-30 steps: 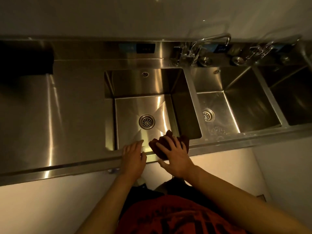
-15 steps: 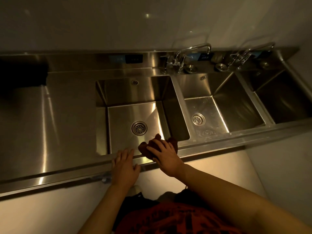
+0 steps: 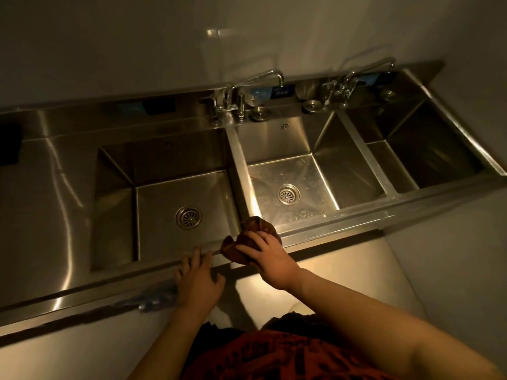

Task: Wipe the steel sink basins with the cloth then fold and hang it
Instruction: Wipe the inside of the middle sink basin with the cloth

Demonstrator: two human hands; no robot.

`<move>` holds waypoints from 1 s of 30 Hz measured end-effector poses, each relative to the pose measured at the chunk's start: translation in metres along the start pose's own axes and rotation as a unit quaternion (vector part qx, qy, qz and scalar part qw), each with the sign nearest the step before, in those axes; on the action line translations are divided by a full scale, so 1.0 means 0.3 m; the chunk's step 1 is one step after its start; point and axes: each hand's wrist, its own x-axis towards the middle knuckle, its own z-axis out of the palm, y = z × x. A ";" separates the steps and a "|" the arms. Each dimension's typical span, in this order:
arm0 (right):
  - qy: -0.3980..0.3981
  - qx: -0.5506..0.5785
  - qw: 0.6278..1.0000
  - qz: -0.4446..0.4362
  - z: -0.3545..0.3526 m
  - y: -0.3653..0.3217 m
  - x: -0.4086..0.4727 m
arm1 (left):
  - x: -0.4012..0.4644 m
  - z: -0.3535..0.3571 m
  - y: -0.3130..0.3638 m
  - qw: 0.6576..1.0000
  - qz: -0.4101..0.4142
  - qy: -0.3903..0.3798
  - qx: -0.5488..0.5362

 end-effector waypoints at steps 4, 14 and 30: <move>0.015 0.005 1.000 0.010 -0.061 0.216 -0.115 | 0.000 0.057 0.222 0.999 -0.003 0.005 -0.033; 0.054 0.053 0.986 0.148 -0.280 0.792 -0.371 | 0.043 0.212 0.676 0.998 0.035 -0.007 -0.058; -0.042 -0.004 0.957 0.287 -0.313 0.710 -0.308 | 0.071 0.199 0.654 0.997 0.068 -0.028 0.011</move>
